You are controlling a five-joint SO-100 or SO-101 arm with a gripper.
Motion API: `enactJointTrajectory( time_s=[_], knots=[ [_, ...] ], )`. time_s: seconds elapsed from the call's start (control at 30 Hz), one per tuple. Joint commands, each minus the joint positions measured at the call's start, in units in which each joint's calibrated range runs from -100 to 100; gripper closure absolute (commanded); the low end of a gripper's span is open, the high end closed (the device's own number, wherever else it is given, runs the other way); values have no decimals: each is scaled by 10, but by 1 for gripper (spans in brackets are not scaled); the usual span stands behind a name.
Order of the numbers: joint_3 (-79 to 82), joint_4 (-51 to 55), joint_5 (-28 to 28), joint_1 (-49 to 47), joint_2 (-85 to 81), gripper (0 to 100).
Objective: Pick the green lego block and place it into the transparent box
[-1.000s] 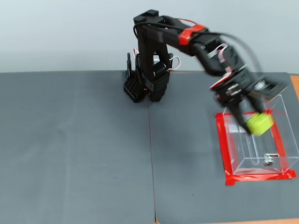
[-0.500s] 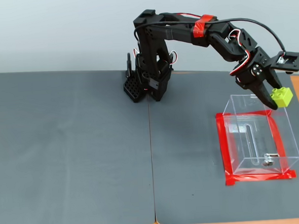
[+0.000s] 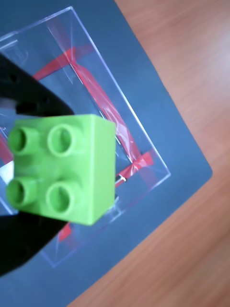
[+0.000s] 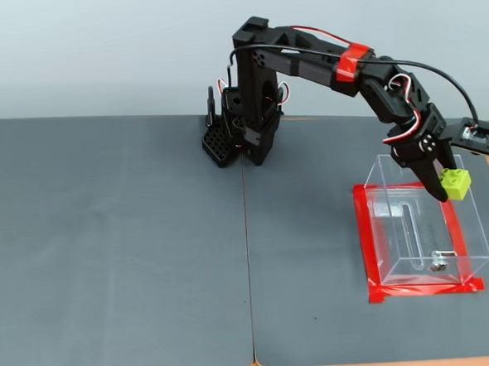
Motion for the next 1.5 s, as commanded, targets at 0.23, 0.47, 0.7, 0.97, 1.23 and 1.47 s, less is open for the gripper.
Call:
enactJointTrajectory(
  time_s=[0.23,0.47,0.7,0.97,1.23,1.47],
  knots=[
    [-9,0,-1,-18,13,90],
    [-6,1,-1,-18,13,82],
    [-12,41,-1,-18,13,75],
    [-12,40,-1,-12,5,75],
    [-31,41,-1,-11,-6,76],
    [-61,40,0,12,-50,98]
  ],
)
